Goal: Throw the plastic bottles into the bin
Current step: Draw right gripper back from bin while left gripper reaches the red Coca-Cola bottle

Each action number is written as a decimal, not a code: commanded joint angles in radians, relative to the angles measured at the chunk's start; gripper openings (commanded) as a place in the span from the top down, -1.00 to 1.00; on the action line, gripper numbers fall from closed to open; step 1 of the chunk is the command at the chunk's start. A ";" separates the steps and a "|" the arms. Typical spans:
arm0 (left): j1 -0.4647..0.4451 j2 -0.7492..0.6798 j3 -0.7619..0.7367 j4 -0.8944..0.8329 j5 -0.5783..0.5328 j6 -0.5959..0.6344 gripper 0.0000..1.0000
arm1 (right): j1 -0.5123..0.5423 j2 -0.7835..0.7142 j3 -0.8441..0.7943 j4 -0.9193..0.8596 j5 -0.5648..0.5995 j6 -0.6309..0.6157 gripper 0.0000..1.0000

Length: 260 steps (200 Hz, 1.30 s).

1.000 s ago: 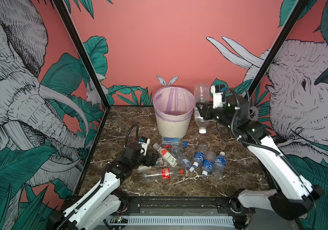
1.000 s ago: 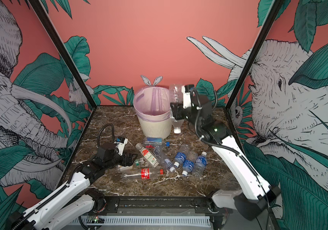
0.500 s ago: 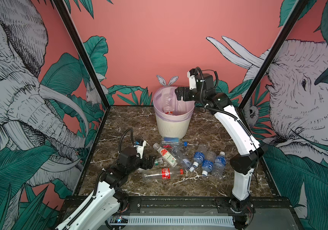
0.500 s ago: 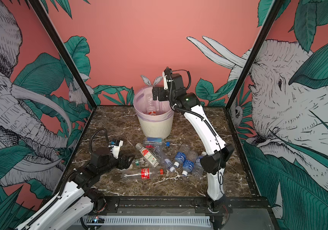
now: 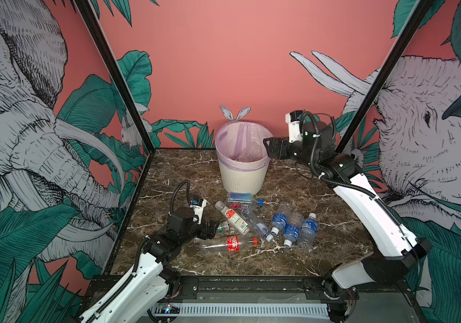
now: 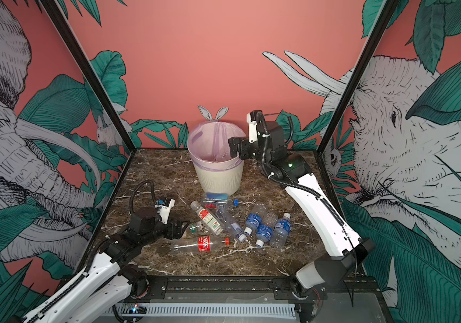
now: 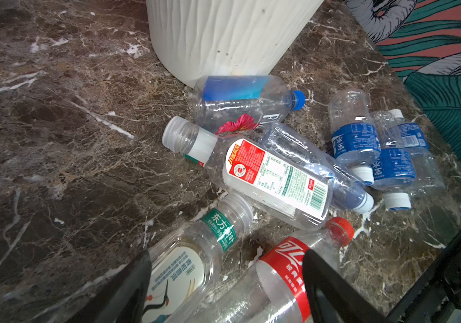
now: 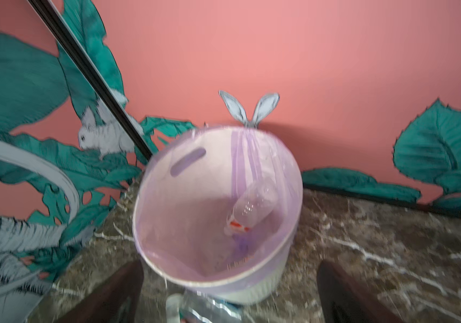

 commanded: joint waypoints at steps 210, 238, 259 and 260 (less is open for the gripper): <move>-0.405 0.257 0.030 0.010 -0.128 0.097 -0.64 | -0.005 -0.511 -0.862 0.084 0.042 0.025 -0.99; -0.410 0.263 0.034 0.004 -0.124 0.106 -0.60 | -0.005 -0.509 -0.864 0.085 0.041 0.025 -0.99; -0.413 0.279 0.038 0.004 -0.116 0.109 -0.58 | -0.007 -0.504 -0.860 0.087 0.039 0.023 -0.99; -0.413 0.280 0.038 0.004 -0.116 0.109 -0.58 | -0.006 -0.504 -0.861 0.088 0.038 0.023 -0.99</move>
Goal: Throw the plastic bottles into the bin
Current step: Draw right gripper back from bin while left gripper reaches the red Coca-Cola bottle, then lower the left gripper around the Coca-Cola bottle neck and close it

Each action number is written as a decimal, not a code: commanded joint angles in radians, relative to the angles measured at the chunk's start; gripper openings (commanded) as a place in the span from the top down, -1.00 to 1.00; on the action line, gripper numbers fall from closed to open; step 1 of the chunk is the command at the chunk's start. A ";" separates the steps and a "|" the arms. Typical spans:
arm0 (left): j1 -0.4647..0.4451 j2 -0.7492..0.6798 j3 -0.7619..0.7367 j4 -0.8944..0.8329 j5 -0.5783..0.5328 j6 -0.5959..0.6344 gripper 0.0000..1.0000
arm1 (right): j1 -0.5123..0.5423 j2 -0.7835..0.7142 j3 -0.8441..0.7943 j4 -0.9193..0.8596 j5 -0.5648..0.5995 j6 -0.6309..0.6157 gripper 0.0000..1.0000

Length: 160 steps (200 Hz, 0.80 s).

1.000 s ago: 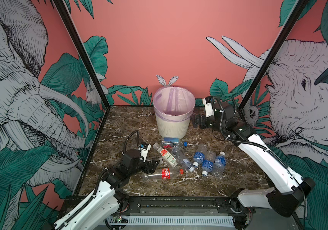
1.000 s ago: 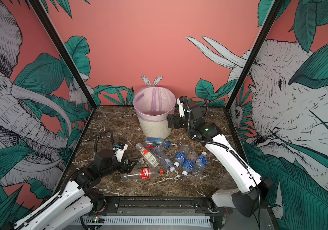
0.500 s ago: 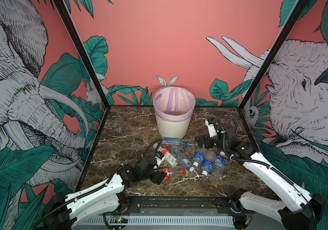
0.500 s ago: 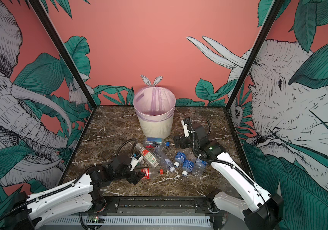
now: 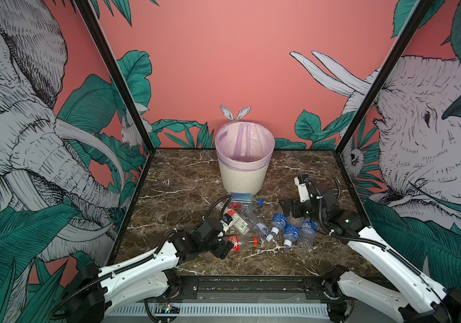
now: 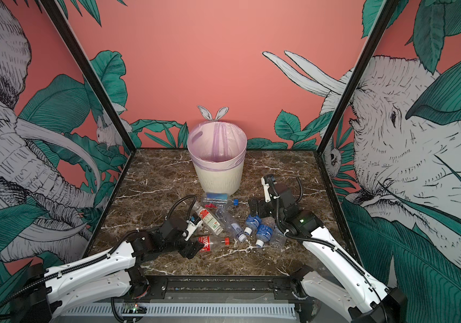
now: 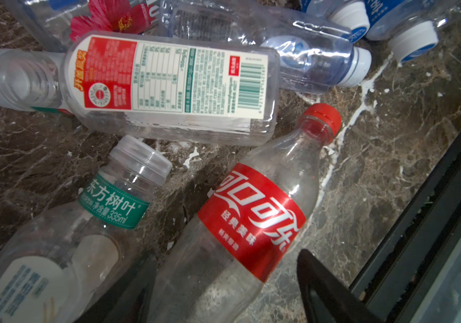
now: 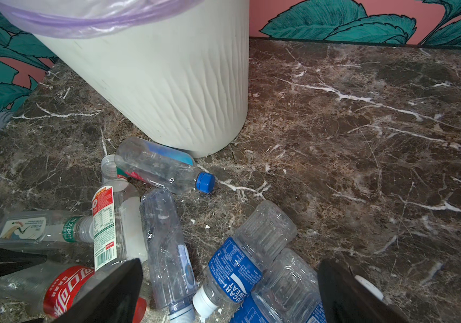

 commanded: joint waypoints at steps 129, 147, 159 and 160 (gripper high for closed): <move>-0.059 0.147 0.058 0.019 0.026 0.047 -0.44 | -0.005 0.007 -0.010 0.040 0.001 0.015 -0.99; -0.068 0.166 0.063 0.019 0.013 0.047 -0.44 | -0.006 0.004 -0.015 0.039 0.000 0.015 -0.99; -0.074 0.178 0.065 0.019 0.006 0.048 -0.45 | -0.007 -0.001 -0.018 0.039 0.002 0.016 -0.99; -0.074 0.178 0.066 0.019 0.006 0.048 -0.45 | -0.007 -0.001 -0.018 0.039 0.002 0.017 -0.99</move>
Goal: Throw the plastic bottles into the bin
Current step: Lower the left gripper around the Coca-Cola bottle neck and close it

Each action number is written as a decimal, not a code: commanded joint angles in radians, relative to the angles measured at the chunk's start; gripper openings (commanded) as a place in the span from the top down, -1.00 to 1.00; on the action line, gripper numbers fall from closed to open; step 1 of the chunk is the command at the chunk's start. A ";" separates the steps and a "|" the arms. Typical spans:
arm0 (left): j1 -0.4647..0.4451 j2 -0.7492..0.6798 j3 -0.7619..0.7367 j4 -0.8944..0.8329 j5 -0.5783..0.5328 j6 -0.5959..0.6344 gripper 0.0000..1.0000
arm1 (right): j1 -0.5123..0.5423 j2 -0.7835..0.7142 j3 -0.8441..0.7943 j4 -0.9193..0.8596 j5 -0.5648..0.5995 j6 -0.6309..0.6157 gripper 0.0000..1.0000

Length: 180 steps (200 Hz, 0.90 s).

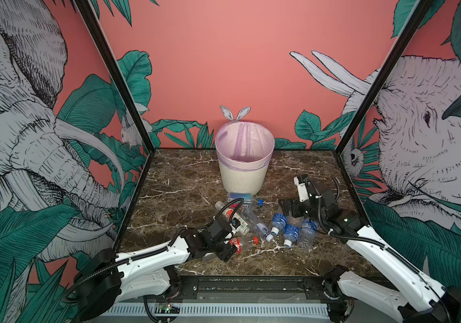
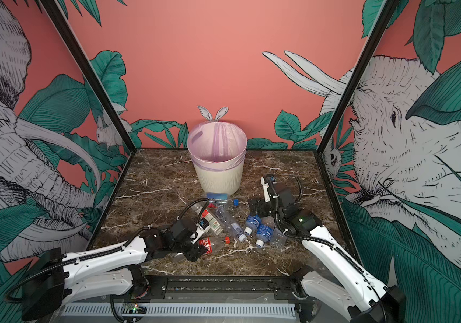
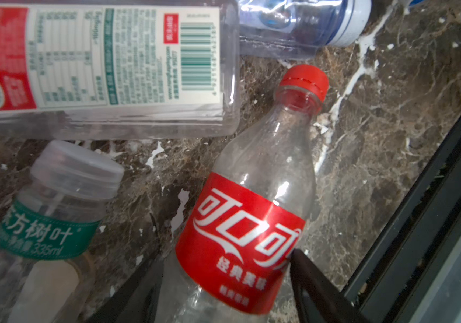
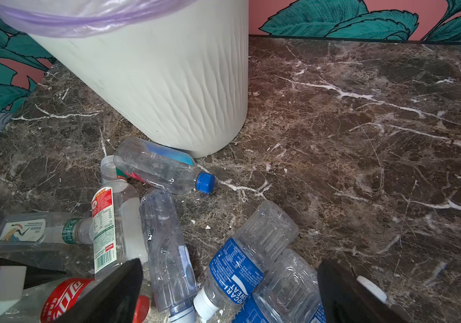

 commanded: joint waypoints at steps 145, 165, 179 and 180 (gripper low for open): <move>-0.045 0.142 0.069 0.007 -0.034 0.028 -0.56 | -0.031 -0.061 -0.056 0.017 0.006 0.019 -0.99; -0.048 0.157 0.076 0.006 -0.036 0.029 -0.56 | -0.033 -0.063 -0.059 0.020 0.003 0.022 -0.99; -0.050 0.168 0.081 0.005 -0.035 0.033 -0.55 | -0.034 -0.065 -0.064 0.021 0.003 0.022 -0.99; -0.050 0.169 0.082 0.004 -0.035 0.032 -0.55 | -0.033 -0.066 -0.064 0.021 0.003 0.022 -0.99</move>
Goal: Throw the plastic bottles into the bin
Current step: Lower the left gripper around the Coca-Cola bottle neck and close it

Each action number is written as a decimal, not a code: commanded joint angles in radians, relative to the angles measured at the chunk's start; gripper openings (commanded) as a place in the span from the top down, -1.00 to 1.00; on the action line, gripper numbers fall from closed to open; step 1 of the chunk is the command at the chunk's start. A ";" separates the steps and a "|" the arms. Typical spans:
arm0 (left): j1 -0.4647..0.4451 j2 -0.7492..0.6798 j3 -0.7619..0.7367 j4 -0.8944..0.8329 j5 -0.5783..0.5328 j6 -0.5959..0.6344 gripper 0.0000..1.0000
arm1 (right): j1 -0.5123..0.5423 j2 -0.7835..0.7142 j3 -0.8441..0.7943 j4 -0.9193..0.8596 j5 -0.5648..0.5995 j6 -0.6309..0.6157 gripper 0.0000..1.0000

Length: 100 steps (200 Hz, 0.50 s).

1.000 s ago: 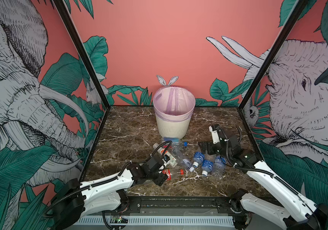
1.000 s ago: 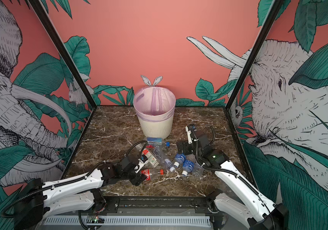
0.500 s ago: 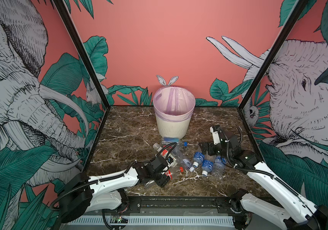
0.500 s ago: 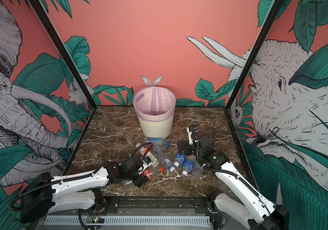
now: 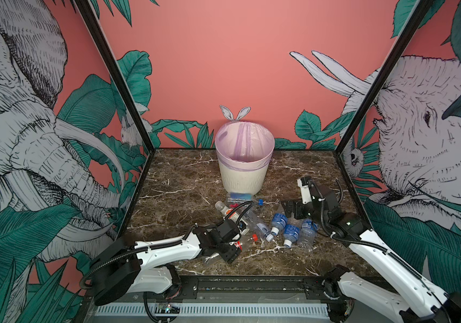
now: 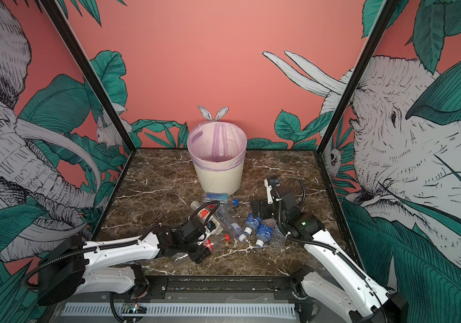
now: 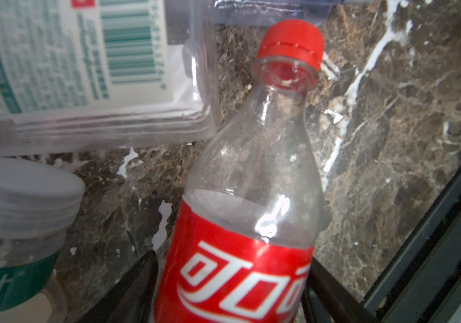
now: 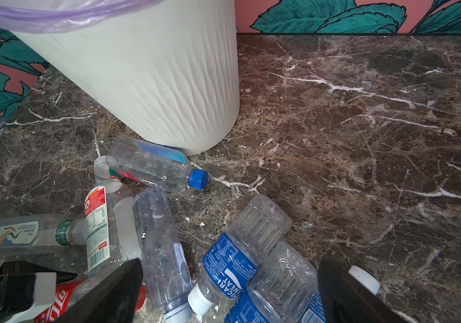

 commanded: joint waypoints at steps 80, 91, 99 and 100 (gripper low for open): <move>-0.030 0.049 0.050 -0.018 -0.029 0.019 -0.51 | -0.017 -0.034 -0.036 0.015 -0.002 0.014 -0.99; -0.035 0.049 0.052 -0.018 -0.034 0.020 -0.42 | -0.018 -0.037 -0.036 0.013 -0.002 0.015 -0.99; -0.036 0.046 0.052 -0.018 -0.035 0.020 -0.39 | -0.020 -0.037 -0.036 0.014 -0.003 0.016 -0.99; -0.036 0.046 0.052 -0.017 -0.035 0.020 -0.39 | -0.020 -0.038 -0.036 0.014 -0.003 0.016 -0.99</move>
